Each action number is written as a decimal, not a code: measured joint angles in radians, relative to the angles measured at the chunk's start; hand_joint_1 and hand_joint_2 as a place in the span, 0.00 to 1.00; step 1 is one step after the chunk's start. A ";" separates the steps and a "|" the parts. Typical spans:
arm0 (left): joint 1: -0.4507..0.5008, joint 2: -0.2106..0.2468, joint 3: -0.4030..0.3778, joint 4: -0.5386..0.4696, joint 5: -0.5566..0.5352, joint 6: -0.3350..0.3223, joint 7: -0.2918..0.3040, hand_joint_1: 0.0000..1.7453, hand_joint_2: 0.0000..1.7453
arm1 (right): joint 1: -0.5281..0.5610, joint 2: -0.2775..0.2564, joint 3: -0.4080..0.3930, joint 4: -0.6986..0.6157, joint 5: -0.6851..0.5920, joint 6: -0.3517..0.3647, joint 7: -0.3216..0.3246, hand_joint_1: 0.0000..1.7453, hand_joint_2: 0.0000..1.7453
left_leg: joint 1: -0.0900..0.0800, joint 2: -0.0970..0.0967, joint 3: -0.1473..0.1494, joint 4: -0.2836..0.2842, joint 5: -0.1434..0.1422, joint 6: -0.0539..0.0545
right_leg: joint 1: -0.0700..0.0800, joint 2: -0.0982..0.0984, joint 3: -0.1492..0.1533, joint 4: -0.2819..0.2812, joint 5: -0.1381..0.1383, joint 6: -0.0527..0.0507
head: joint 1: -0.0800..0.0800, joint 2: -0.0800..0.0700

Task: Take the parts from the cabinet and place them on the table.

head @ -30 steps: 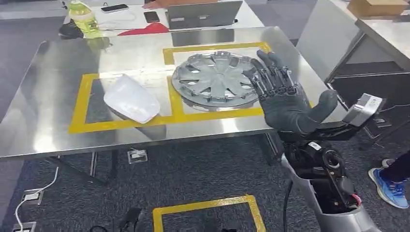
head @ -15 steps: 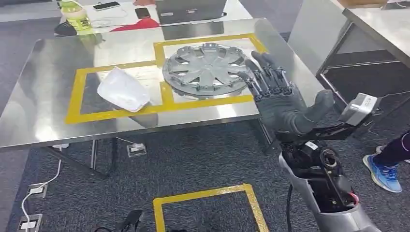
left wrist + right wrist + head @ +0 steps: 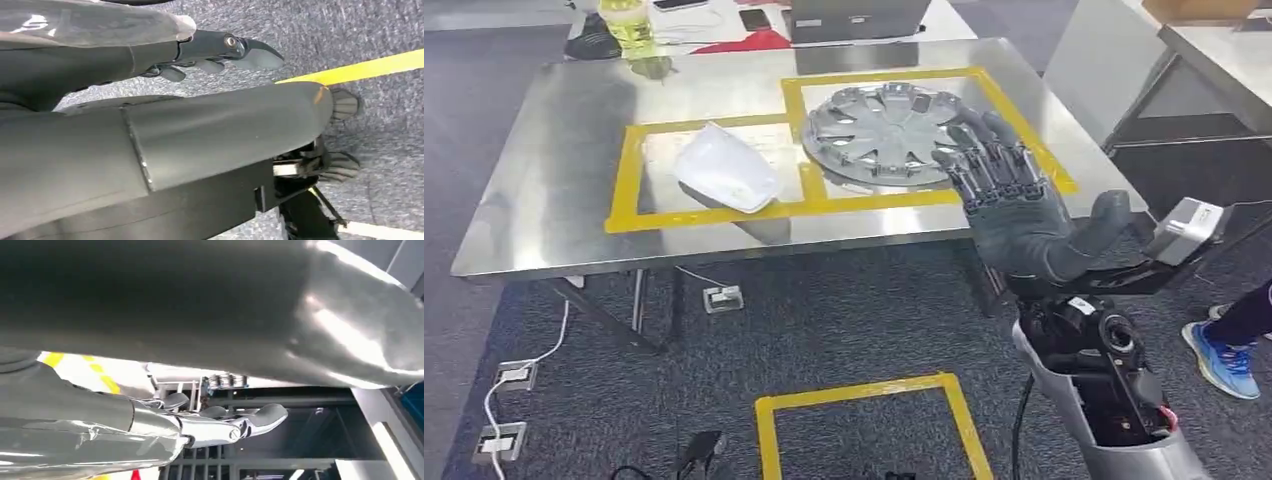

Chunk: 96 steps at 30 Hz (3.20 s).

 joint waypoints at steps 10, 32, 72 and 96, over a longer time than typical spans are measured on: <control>-0.004 -0.004 0.000 0.000 -0.004 0.008 0.001 0.00 0.00 | -0.033 -0.005 0.000 0.000 0.230 -0.168 0.110 0.00 0.00 | -0.008 0.000 -0.046 0.073 -0.045 -0.031 | 0.008 0.000 0.153 -0.328 0.121 -0.057 | -0.001 0.000; -0.003 0.000 0.000 0.000 -0.010 0.007 0.000 0.00 0.00 | -0.071 -0.072 0.004 0.005 0.397 -0.316 0.231 0.00 0.00 | -0.007 -0.005 -0.020 0.012 0.009 -0.014 | 0.006 0.000 0.123 -0.324 0.150 -0.040 | -0.004 0.000; -0.006 0.005 0.000 0.002 0.003 0.000 -0.003 0.00 0.00 | -0.088 -0.296 -0.106 0.112 0.325 -0.440 0.283 0.00 0.00 | 0.001 -0.019 -0.032 -0.003 0.028 0.021 | 0.004 0.041 0.040 -0.189 0.073 0.003 | -0.014 0.000; 0.010 0.006 -0.001 0.002 0.021 0.009 -0.008 0.00 0.00 | 0.017 -0.313 -0.185 0.123 0.267 -0.488 0.261 0.00 0.00 | 0.015 -0.081 -0.037 0.031 0.003 -0.040 | -0.010 0.124 0.108 -0.299 0.134 -0.020 | -0.034 0.000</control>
